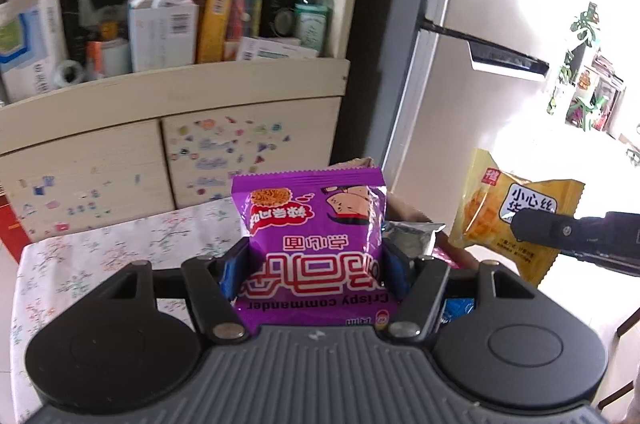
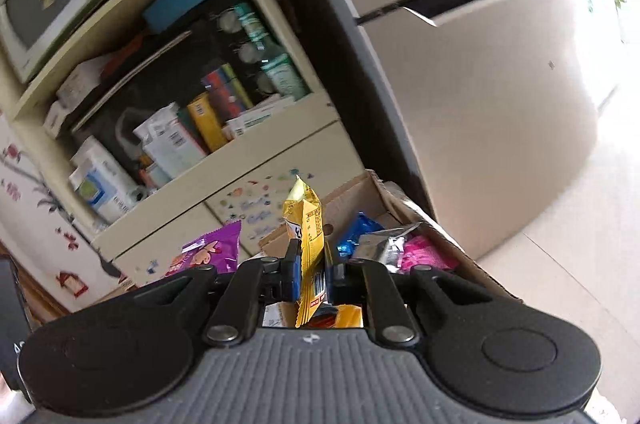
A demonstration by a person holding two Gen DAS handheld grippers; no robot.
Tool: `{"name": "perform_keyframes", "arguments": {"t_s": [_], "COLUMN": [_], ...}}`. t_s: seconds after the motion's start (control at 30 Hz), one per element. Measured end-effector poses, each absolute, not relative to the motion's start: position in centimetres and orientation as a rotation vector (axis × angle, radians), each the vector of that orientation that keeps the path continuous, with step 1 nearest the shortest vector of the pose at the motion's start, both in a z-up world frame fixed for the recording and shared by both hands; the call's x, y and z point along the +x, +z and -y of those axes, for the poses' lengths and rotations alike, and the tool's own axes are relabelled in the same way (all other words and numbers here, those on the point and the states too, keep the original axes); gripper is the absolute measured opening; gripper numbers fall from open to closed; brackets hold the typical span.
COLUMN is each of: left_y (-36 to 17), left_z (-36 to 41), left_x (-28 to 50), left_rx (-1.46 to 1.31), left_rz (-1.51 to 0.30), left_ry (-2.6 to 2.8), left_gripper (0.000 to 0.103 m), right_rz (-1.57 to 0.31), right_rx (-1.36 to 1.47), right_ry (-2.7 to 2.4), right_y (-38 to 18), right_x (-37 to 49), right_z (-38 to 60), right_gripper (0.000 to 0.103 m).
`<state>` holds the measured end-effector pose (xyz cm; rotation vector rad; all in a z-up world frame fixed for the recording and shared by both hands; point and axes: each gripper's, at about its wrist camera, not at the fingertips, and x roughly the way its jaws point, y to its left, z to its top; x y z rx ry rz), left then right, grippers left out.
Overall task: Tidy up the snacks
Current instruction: 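Carry the purple pack and waffle pack over the box with both tools, then open both tools to drop the packs into the box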
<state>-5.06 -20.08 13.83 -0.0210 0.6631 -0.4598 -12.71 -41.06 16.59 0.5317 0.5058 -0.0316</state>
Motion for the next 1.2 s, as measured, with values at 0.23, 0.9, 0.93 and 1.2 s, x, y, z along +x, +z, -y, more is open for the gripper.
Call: {"name": "perform_keyframes", "arguments": {"t_s": [0.23,0.9,0.93,1.2], "left_y": [12.0,12.2,12.2,11.8], "left_z": [22.7,22.3,22.2,21.5], "left_x": [-2.7,-3.1,-3.2,-3.8], "left_rx": [0.001,0.053,0.070,0.151], "left_rz": [-0.711,-0.746,-0.746,-0.760], "left_ry": [-0.467,-0.487,-0.480,-0.447], "left_gripper": [0.066,0.097,0.098,0.100], "right_rz": [-0.558,-0.648,-0.652,-0.680], "right_rx": [0.588,0.735,0.729,0.628], "right_ry": [-0.099,-0.149,-0.149,-0.197], "right_y": [15.6,13.8,13.8,14.0], "right_x": [-11.7,-11.0,-10.9,-10.3], "right_z": [41.5,42.0,41.8,40.8], "right_gripper": [0.015,0.064,0.066,0.083]}}
